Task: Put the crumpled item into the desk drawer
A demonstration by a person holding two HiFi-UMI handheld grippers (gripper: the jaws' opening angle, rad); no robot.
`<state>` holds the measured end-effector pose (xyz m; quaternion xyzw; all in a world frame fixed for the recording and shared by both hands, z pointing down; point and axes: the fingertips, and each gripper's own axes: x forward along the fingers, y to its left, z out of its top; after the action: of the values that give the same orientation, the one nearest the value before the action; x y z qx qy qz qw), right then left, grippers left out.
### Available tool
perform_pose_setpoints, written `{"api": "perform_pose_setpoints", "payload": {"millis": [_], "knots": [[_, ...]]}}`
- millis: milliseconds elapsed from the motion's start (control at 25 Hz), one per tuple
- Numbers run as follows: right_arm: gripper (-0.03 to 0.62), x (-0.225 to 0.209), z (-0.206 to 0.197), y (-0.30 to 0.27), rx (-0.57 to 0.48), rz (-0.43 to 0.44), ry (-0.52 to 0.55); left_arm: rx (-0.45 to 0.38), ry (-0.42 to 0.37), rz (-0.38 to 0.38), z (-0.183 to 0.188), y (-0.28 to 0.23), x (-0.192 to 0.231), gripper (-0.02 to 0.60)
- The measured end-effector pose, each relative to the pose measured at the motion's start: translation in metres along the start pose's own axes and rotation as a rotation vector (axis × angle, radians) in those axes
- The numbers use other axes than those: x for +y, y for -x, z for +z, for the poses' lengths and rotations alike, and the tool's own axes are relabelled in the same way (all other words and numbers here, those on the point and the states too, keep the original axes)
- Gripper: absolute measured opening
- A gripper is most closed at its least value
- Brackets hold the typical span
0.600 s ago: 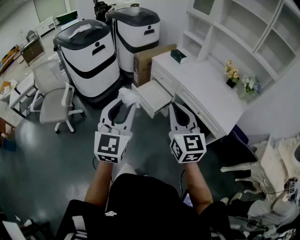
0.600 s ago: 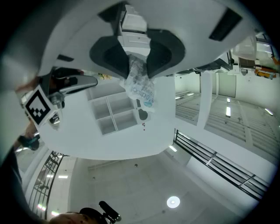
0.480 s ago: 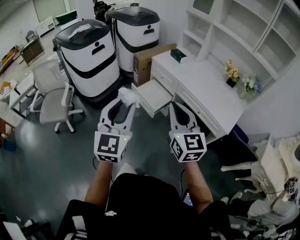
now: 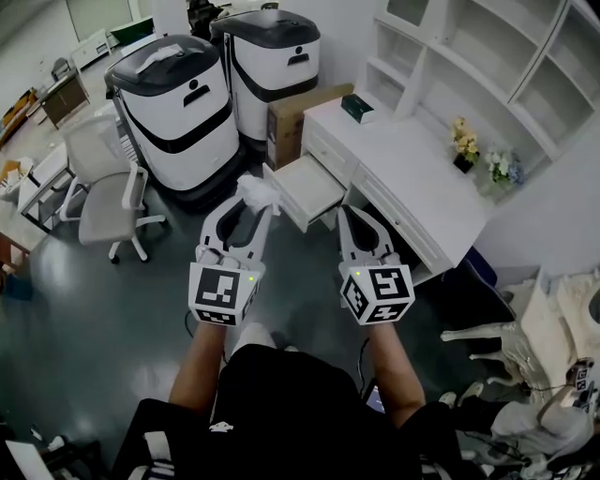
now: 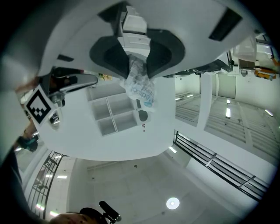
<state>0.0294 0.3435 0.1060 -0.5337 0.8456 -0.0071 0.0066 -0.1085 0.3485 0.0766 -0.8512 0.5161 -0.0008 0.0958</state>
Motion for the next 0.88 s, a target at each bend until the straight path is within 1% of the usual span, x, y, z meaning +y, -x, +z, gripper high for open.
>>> {"api": "perform_pose_setpoints", "payload": {"millis": [240,440,640,880], "knots": [[-0.005,-0.004,-0.006,0.003,0.009,-0.001,-0.012,0.004,0.011,0.0,-0.004,0.002,-0.005,0.112],[-0.005,-0.005,-0.008,-0.005,0.019,-0.001,-0.01,0.014,0.018,-0.001,-0.009,-0.004,0.002,0.112],[-0.005,-0.013,-0.011,-0.019,0.03,-0.002,-0.007,0.009,0.029,-0.007,-0.013,-0.021,0.008,0.112],[-0.005,-0.029,-0.013,-0.052,0.042,-0.004,0.002,0.012,0.038,-0.015,-0.022,-0.055,0.023,0.112]]}}
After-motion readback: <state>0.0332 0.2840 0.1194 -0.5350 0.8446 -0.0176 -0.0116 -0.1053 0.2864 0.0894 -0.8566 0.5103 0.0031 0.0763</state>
